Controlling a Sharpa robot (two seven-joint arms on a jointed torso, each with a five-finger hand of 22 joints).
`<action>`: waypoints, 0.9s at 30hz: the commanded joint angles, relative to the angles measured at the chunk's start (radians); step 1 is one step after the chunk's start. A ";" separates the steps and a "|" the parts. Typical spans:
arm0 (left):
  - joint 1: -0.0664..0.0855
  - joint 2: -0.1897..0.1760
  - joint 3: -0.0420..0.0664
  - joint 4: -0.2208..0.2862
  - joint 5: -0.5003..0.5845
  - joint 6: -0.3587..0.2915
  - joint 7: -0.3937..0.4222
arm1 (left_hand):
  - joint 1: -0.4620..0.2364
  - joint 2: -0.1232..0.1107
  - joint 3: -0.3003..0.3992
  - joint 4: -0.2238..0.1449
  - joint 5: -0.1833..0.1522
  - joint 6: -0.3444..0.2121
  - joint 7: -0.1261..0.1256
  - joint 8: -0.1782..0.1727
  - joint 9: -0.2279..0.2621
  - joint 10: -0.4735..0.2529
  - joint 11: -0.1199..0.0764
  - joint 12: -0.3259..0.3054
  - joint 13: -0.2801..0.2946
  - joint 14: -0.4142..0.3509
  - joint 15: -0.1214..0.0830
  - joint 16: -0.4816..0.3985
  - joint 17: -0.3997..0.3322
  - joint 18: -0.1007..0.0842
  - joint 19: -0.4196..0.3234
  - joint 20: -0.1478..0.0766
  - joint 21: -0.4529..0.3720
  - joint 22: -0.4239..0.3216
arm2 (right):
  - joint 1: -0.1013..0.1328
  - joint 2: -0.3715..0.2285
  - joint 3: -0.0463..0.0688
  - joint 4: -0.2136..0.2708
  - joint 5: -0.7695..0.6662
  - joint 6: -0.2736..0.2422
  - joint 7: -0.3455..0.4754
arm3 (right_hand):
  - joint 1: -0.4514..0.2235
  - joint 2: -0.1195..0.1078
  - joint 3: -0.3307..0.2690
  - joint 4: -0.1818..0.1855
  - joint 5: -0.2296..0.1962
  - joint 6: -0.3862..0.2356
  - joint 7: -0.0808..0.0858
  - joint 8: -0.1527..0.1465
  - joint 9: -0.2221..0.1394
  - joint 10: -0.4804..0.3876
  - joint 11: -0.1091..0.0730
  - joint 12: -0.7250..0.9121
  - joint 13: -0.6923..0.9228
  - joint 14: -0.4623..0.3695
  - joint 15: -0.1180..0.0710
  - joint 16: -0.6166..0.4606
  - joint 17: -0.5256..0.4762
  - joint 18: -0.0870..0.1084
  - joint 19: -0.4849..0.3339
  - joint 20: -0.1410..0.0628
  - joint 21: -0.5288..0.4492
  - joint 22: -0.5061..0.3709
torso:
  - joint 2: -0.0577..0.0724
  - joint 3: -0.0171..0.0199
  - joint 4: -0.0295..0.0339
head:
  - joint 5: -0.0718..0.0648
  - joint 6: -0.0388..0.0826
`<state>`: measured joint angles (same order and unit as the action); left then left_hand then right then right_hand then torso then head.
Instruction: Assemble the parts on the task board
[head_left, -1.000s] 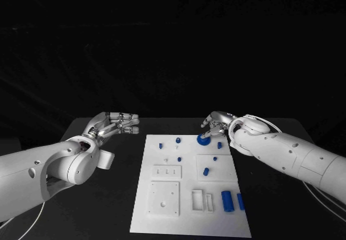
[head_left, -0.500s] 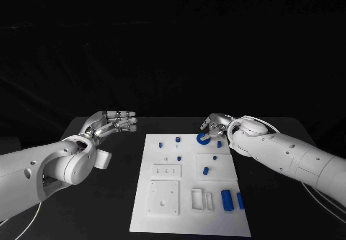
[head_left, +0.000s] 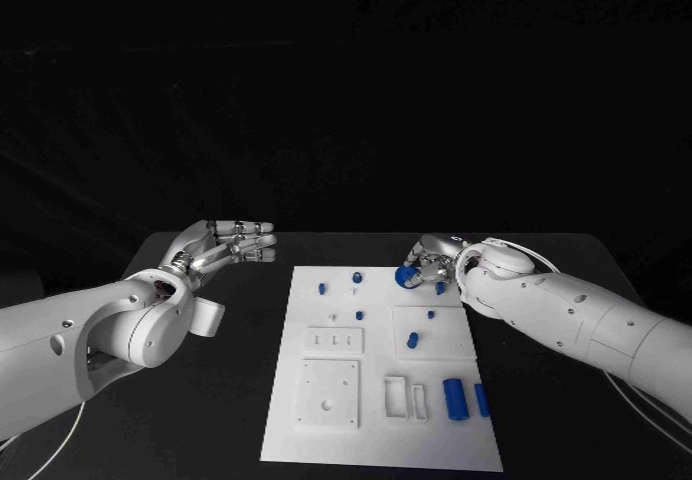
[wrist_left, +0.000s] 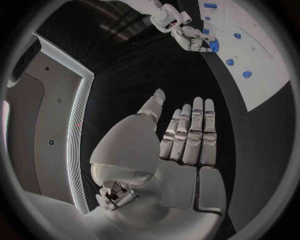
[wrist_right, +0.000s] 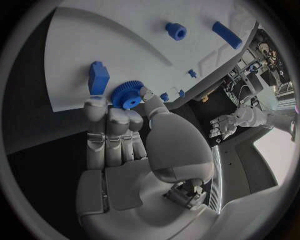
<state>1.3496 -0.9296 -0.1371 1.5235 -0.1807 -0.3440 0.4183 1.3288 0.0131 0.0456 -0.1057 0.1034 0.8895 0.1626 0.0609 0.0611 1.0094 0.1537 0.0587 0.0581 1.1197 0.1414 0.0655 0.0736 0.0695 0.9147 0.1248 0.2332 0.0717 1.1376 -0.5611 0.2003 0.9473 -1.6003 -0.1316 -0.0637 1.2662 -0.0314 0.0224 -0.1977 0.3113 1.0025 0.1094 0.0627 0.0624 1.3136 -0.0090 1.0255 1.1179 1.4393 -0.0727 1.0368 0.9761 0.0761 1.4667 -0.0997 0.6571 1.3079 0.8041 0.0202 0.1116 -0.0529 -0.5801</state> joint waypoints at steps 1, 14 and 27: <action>0.001 -0.001 0.001 0.003 -0.007 0.019 0.016 | 0.003 0.006 -0.008 0.000 0.002 0.006 -0.002 0.001 0.000 0.008 0.001 0.001 0.000 0.004 -0.005 -0.004 0.000 -0.008 0.006 0.000 -0.003 0.002 | -0.002 0.001 0.000 -0.003 -0.016 0.011 -0.005 | -0.006 0.002 0.007 0.001 0.010 0.008 0.001 -0.001 0.001 -0.001 0.004 0.000 0.001 0.006 -0.002 -0.005 0.002 0.007 0.040 0.004 -0.004 0.063 | -0.001 0.0000 0.0003 | -0.001 -0.002; 0.001 -0.001 0.001 0.000 -0.006 0.019 0.015 | 0.003 0.009 -0.010 0.000 0.002 0.008 -0.001 0.001 0.000 0.008 0.001 0.001 0.000 0.005 -0.005 -0.004 0.000 -0.008 0.009 0.000 -0.007 0.002 | -0.005 -0.003 0.000 -0.006 -0.016 0.015 -0.003 | -0.007 0.014 0.063 -0.036 0.135 0.015 0.002 -0.001 0.000 -0.006 0.000 -0.004 0.001 0.006 -0.004 -0.007 0.003 0.005 0.043 0.002 -0.013 0.070 | -0.001 0.0007 -0.0014 | -0.003 -0.002; 0.001 0.000 0.001 -0.005 -0.005 0.019 0.012 | 0.003 0.010 -0.010 0.000 0.002 0.008 0.000 0.001 0.000 0.009 0.002 0.001 0.000 0.005 -0.006 -0.004 0.000 -0.008 0.011 -0.001 -0.009 0.002 | -0.006 -0.007 0.000 -0.004 -0.037 0.021 0.008 | -0.092 -0.055 0.492 -0.079 0.205 0.050 0.000 -0.001 0.000 -0.012 -0.007 -0.012 0.000 0.004 -0.008 -0.015 0.001 0.005 0.033 -0.003 0.005 0.075 | 0.000 0.0000 -0.0010 | -0.008 -0.003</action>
<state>1.3496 -0.9307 -0.1371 1.5180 -0.1808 -0.3411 0.4185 1.3288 0.0131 0.0403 -0.1061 0.1034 0.8894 0.1626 0.0609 0.0612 1.0095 0.1536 0.0587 0.0580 1.1236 0.1375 0.0655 0.0738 0.0696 0.9185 0.1212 0.2295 0.0727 1.1354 -0.5676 0.2023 0.9434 -1.6125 -0.1307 -0.0600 1.1793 -0.0847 0.5088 -0.2773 0.5186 1.0377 0.1037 0.0569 0.0595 1.3080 -0.0145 1.0177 1.1188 1.4427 -0.0761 1.0280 0.9779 0.0761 1.4667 -0.0998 0.6581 1.3077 0.8034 0.0205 0.1104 -0.0606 -0.5832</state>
